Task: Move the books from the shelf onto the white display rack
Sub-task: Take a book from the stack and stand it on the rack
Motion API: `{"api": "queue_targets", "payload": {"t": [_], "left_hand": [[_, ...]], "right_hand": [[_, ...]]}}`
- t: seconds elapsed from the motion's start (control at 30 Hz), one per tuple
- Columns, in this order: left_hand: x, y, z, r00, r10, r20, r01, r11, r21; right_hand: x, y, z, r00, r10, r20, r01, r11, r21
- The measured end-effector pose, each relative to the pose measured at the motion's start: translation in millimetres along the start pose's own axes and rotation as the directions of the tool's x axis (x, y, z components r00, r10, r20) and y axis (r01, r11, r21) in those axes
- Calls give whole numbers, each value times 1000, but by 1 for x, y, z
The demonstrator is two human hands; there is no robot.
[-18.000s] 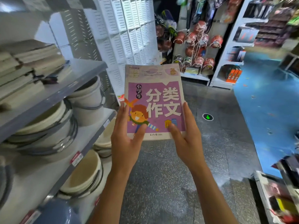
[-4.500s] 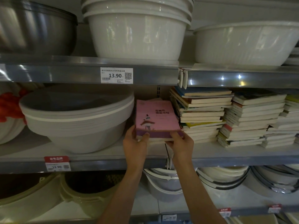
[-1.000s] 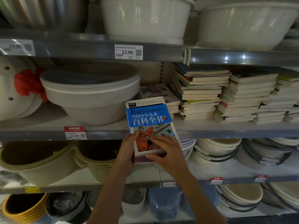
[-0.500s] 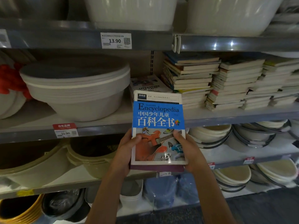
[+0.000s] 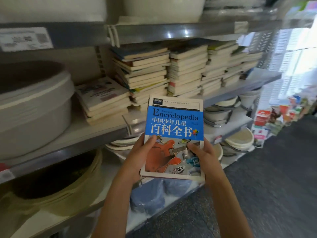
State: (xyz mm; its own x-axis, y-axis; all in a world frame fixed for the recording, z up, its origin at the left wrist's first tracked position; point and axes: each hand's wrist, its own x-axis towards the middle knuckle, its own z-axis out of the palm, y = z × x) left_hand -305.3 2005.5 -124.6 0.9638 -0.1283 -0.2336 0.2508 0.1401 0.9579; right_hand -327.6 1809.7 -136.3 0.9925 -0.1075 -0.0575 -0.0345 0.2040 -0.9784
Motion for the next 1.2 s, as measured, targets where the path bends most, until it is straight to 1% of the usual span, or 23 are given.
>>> {"api": "queue_targets", "payload": {"t": [0.13,0.23,0.33,0.43,0.5,0.6,0.63,0.7,0.8,0.9,1.0,1.2], "left_hand": [[22,-8,57,994,85,72,-90,994,60],[38,-9,104,985,127,118,-138,986,92],[56,-13,157,974,151,166,-161,986,47],[73,-20,218,959,189,213,-206,977,62],[83,-24,262,938,252,239,-279,956,85],[94,-32,330,876,393,280,-437,891,119],[98,-36,352,859,412,305,-470,871,147],[108,-46,392,820,446,360,-535,820,203],[124,-61,442,767,473,432,-616,732,292],[141,-73,484,728,492,476,-663,681,310],[159,-80,526,703,509,497,-690,657,303],[214,-87,621,669,516,534,-710,655,257]], "right_hand": [[2,-14,-51,991,-34,-131,33,999,-17],[8,-27,-95,972,-100,-214,95,995,-30],[13,-39,-145,955,-166,-245,157,986,-55],[18,-44,-203,933,-237,-271,209,969,-130],[20,-49,-241,902,-295,-317,249,952,-178],[21,-60,-300,840,-377,-389,286,919,-273],[22,-63,-320,826,-393,-404,291,911,-291],[23,-68,-359,807,-416,-420,289,898,-333],[26,-72,-406,789,-418,-451,243,886,-395],[32,-74,-447,775,-412,-480,210,883,-420],[46,-77,-488,762,-423,-491,185,868,-460],[91,-95,-579,720,-441,-535,138,847,-513]]}}
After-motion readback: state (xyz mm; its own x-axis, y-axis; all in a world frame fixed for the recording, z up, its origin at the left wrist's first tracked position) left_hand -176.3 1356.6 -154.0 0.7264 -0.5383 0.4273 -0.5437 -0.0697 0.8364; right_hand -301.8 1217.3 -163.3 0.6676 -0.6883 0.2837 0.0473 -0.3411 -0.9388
